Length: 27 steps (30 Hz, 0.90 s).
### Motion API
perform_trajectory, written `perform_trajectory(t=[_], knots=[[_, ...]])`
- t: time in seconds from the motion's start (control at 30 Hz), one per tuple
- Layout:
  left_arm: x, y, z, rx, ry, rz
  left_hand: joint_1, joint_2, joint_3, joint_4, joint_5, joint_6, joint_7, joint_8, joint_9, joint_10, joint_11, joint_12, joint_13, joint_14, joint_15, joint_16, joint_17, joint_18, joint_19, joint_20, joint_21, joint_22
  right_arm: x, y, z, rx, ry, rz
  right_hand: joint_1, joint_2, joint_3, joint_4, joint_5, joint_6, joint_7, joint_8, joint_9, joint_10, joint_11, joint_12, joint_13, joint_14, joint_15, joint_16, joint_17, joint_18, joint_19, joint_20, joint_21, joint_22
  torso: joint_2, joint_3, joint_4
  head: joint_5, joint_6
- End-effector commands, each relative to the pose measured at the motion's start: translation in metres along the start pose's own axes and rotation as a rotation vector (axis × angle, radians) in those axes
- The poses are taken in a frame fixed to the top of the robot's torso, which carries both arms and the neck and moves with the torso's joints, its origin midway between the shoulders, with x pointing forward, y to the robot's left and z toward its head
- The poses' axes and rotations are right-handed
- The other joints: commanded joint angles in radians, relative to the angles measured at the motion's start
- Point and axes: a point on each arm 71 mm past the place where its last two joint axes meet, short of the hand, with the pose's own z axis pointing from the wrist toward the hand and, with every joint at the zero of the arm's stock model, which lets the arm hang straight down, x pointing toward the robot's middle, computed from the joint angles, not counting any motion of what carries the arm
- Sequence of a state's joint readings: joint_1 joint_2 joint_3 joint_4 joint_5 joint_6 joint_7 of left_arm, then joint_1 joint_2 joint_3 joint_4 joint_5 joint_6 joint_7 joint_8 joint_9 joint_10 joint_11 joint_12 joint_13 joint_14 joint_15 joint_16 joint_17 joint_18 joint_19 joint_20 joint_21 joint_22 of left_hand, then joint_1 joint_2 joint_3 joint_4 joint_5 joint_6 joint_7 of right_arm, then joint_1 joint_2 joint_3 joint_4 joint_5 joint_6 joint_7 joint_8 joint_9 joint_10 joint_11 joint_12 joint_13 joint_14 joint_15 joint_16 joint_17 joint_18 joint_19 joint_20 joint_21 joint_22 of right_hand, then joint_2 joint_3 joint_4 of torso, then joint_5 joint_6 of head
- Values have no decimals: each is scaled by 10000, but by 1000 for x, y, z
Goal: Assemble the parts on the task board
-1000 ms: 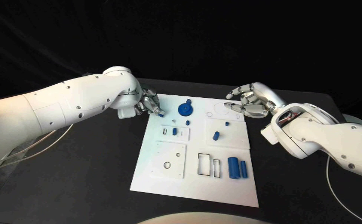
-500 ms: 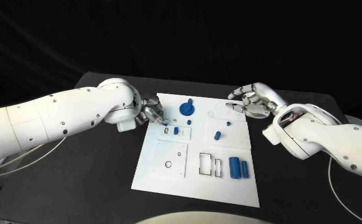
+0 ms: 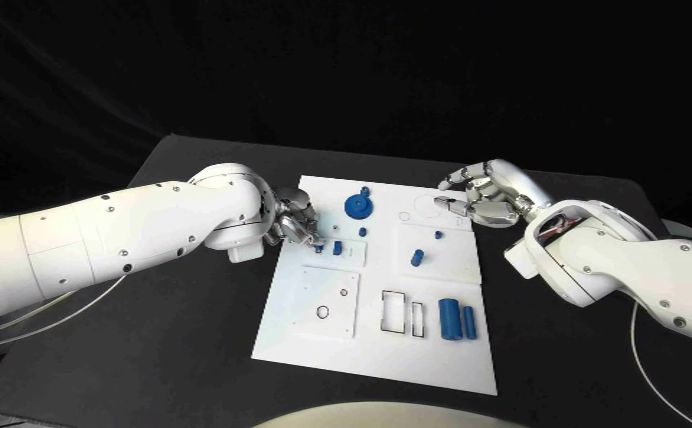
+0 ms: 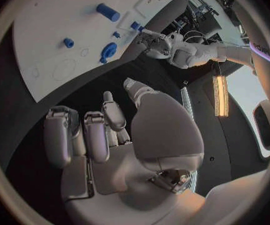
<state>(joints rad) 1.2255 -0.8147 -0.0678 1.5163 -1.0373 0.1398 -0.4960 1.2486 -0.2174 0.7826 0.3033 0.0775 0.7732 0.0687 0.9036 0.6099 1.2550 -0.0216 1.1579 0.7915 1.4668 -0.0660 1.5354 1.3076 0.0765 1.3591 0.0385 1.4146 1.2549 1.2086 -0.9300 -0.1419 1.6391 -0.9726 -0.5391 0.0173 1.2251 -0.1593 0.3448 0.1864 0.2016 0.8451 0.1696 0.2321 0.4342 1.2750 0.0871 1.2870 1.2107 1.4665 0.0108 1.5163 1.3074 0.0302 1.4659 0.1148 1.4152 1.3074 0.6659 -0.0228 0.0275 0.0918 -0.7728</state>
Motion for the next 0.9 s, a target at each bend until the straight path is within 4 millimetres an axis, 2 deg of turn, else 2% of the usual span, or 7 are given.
perform_trajectory(t=[0.03,0.9], knots=[[-1,-4,1,77,-243,537,-14,-75,1461,-1370,-4,264,-195,56,902,58,-12,59,20,881,-98,59,2079,-57,79,7,75,30,2,0,0,-33,144,-41,-58,15,10,53,36,-84,-20,36,15,-53,-34,-46,-16,650,-18,-69,971,135,45,-4,-40,1556,3,14,-8,17,-36],[2,-5,6,-256,-51,1512,-129,-101,1553,-1389,-6,371,-259,194,940,175,-67,147,111,885,-139,64,2089,-91,189,-20,156,194,2,-1,-1,-32,132,-59,-58,15,10,53,36,-84,-20,36,15,-53,-34,-46,-16,650,-18,-69,971,135,45,-4,-40,1556,-5,15,-7,28,-138]])
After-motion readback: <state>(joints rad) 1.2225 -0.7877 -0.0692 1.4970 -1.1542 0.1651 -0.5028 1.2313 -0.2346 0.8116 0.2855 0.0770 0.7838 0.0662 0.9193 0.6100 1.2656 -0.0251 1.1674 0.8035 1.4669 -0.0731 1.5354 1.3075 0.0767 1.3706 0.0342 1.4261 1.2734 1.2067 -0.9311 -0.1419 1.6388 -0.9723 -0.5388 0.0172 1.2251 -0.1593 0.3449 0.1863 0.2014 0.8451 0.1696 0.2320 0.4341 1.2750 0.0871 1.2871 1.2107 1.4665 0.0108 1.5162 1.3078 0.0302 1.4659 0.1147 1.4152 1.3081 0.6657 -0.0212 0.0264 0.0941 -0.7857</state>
